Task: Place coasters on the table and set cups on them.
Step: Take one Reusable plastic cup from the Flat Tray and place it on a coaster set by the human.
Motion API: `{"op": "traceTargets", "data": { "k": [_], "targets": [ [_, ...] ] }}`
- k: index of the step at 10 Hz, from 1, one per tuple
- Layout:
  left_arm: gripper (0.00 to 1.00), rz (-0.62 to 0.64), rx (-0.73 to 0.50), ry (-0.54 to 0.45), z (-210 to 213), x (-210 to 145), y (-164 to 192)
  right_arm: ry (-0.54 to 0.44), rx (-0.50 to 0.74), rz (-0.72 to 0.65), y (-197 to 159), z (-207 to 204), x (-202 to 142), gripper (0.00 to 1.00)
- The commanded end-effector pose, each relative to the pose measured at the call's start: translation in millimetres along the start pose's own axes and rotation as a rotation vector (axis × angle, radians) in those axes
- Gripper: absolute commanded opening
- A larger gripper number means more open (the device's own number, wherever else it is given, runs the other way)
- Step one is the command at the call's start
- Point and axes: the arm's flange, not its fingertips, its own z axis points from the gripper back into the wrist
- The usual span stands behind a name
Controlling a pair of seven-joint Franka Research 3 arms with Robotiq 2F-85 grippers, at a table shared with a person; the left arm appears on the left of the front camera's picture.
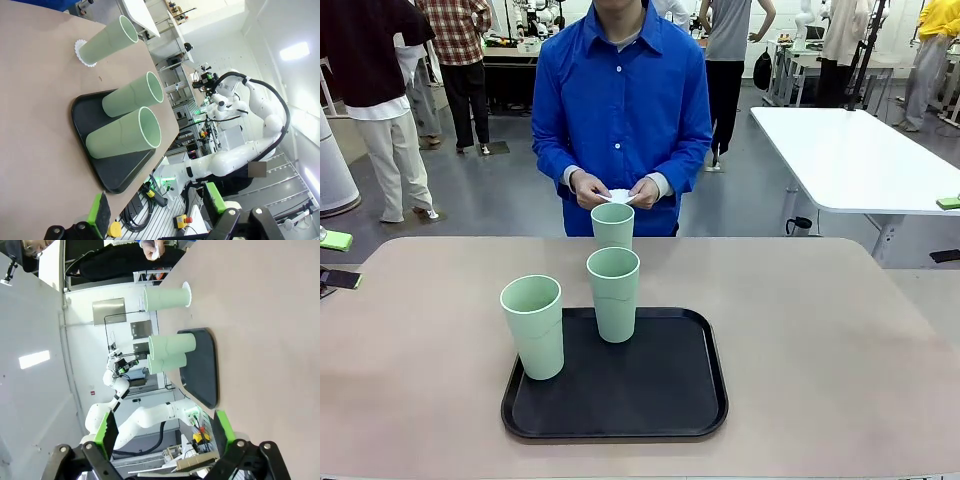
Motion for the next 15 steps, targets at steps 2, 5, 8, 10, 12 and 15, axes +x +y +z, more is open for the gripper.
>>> {"op": "traceTargets", "data": {
  "k": [2, 5, 8, 10, 12, 15],
  "targets": [
    [1.0, -0.006, -0.012, -0.01, 1, 0, 0, 0.02, -0.046, 0.014, 4, 1, 3, 1.0],
    [1.0, -0.006, -0.012, -0.01, 1, 0, 0, 0.007, -0.017, 0.004, 2, 1, 1, 1.0],
    [1.0, -0.006, -0.012, -0.01, 1, 0, 0, 0.007, -0.017, 0.004, 2, 1, 1, 1.0],
    [1.0, -0.006, -0.012, -0.01, 1, 0, 0, 0.007, -0.017, 0.004, 2, 1, 1, 1.0],
    [1.0, -0.006, -0.012, -0.01, 1, 0, 0, 0.007, -0.017, 0.004, 2, 1, 1, 1.0],
    [1.0, -0.006, -0.012, -0.01, 1, 0, 0, 0.007, -0.017, 0.004, 2, 1, 1, 1.0]
  ]
}}
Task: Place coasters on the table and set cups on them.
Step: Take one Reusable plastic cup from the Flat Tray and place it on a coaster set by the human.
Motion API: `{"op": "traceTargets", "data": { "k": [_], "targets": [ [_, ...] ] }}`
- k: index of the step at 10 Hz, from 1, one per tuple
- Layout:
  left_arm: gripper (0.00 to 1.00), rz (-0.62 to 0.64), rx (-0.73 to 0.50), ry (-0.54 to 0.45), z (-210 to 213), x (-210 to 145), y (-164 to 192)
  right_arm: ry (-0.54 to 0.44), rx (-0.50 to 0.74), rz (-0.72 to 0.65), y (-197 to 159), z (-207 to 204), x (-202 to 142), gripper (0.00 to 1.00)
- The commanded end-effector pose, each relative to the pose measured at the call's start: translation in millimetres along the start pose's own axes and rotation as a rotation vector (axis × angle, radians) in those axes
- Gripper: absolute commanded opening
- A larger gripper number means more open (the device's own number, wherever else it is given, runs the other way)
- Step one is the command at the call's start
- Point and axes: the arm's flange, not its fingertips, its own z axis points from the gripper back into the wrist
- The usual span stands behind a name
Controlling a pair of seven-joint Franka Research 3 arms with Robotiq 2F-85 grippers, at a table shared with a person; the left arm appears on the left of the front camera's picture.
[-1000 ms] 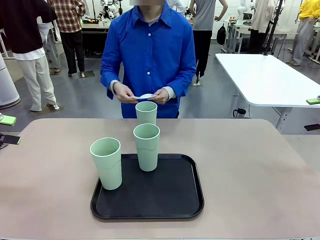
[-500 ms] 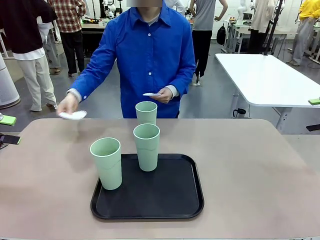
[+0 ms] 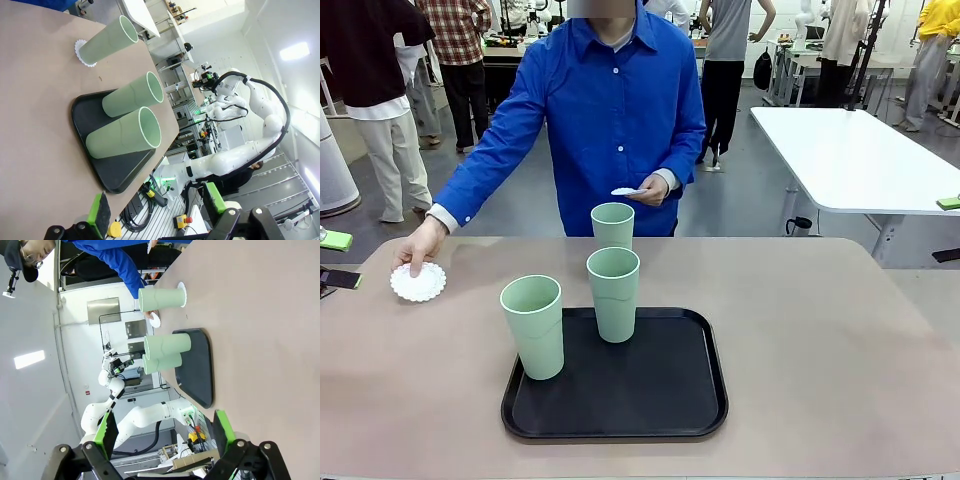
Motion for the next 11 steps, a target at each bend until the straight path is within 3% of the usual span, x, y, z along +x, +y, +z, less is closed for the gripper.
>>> {"op": "traceTargets", "data": {
  "k": [1, 11],
  "targets": [
    [1.0, -0.006, -0.012, -0.01, 1.4, -0.1, -0.3, 0.005, 0.01, -0.003, -0.9, -1.3, -1.3, 1.0],
    [1.0, -0.006, -0.012, -0.01, 1.4, -0.1, -0.3, 0.005, 0.01, -0.003, -0.9, -1.3, -1.3, 1.0]
  ]
}}
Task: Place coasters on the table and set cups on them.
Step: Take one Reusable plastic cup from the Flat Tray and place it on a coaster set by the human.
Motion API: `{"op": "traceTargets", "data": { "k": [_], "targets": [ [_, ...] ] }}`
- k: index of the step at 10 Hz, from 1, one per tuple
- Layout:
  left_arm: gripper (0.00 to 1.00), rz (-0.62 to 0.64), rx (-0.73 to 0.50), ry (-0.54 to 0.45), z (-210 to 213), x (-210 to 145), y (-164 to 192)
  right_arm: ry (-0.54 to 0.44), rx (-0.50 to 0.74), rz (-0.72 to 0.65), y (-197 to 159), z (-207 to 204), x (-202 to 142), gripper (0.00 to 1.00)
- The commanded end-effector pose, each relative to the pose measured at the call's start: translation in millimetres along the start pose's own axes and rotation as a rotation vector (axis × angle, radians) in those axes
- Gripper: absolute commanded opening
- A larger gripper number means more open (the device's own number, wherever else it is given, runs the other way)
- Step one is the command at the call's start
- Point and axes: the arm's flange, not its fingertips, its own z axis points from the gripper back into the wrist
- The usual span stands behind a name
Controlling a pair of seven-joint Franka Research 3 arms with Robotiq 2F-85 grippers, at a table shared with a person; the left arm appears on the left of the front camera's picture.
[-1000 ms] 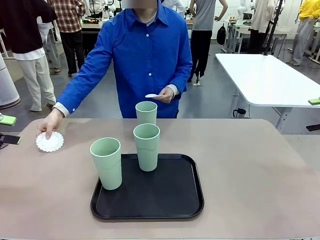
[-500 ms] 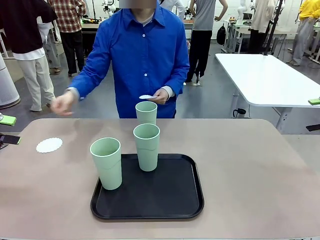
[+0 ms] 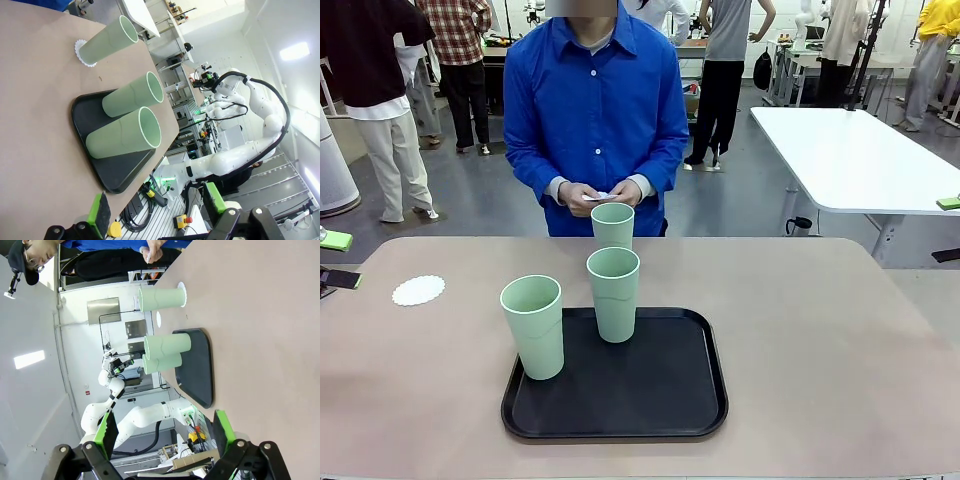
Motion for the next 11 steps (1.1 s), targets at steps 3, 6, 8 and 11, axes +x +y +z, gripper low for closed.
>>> {"op": "traceTargets", "data": {
  "k": [3, 6, 8, 11],
  "targets": [
    [1.0, -0.124, 0.025, 0.022, 9, 17, -8, 0.005, 0.01, -0.003, -1, -1, -1, 1.0],
    [1.0, -0.543, 0.263, 0.143, 10, 56, -56, 0.005, 0.01, -0.003, -1, -1, -1, 1.0],
    [1.0, -0.788, 0.35, 0.306, -14, 63, -87, 0.005, 0.01, -0.003, -1, -1, -1, 1.0],
    [1.0, -1.033, 0.467, 0.475, -62, 58, -105, 0.005, 0.01, -0.003, -1, -1, -1, 1.0]
  ]
}}
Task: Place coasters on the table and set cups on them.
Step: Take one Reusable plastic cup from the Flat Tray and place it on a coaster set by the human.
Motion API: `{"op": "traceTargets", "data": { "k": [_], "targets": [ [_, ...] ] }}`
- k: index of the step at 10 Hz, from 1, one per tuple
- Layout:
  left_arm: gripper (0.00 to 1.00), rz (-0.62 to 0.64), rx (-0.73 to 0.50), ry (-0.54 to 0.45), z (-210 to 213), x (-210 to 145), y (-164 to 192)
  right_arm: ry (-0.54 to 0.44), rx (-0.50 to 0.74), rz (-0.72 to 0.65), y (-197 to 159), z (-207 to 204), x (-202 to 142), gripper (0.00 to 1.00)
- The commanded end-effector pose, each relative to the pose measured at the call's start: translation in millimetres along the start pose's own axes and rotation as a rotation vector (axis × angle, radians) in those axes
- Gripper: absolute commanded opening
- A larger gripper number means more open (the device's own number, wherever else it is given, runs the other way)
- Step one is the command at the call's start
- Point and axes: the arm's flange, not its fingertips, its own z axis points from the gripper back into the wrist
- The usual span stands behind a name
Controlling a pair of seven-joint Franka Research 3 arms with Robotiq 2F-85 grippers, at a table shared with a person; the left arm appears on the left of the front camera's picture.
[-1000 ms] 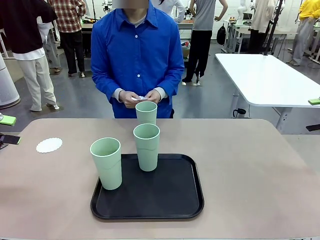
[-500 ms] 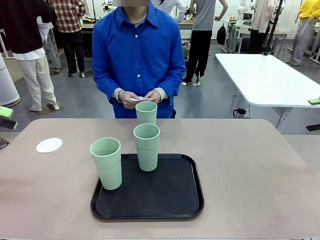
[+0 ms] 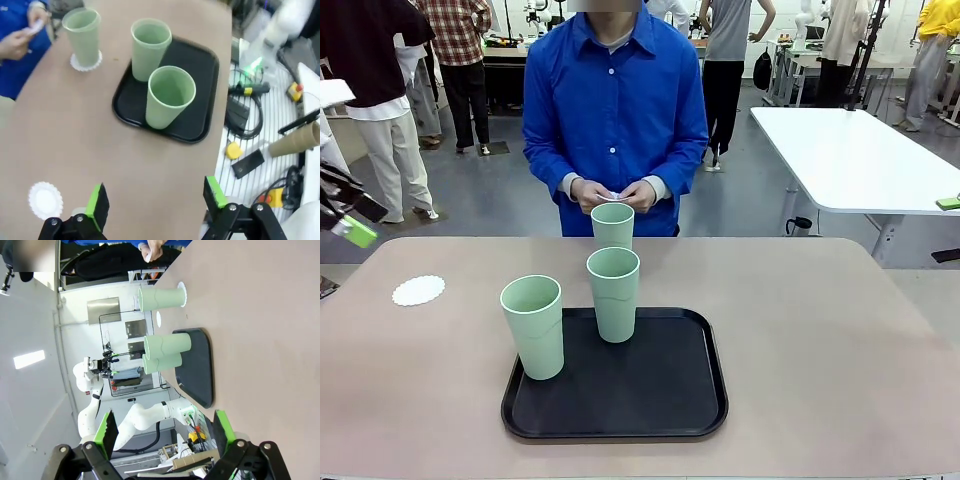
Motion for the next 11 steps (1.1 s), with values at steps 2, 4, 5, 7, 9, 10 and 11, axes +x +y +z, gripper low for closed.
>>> {"op": "traceTargets", "data": {
  "k": [2, 4, 5, 7, 9, 10, 11],
  "targets": [
    [1.0, -0.128, 0.108, 0.195, -44, 2, -7, 0.003, 0.009, -0.002, -1, -1, -1, 1.0],
    [1.0, -0.171, 0.151, 0.304, -66, 13, -9, 0.003, 0.009, -0.002, -1, -1, -1, 1.0],
    [1.0, -0.18, 0.121, 0.333, -74, 15, -11, 0.003, 0.009, -0.002, -1, -1, -1, 1.0],
    [1.0, -0.197, 0.121, 0.293, -68, 11, -10, 0.003, 0.009, -0.002, -1, -1, -1, 1.0],
    [1.0, -0.197, 0.121, 0.293, -68, 11, -10, 0.003, 0.009, -0.002, -1, -1, -1, 1.0],
    [1.0, -0.197, 0.121, 0.293, -68, 11, -10, 0.003, 0.009, -0.002, -1, -1, -1, 1.0],
    [1.0, -0.185, 0.107, 0.292, -70, 12, -11, 0.003, 0.009, -0.002, -1, -1, -1, 1.0]
  ]
}}
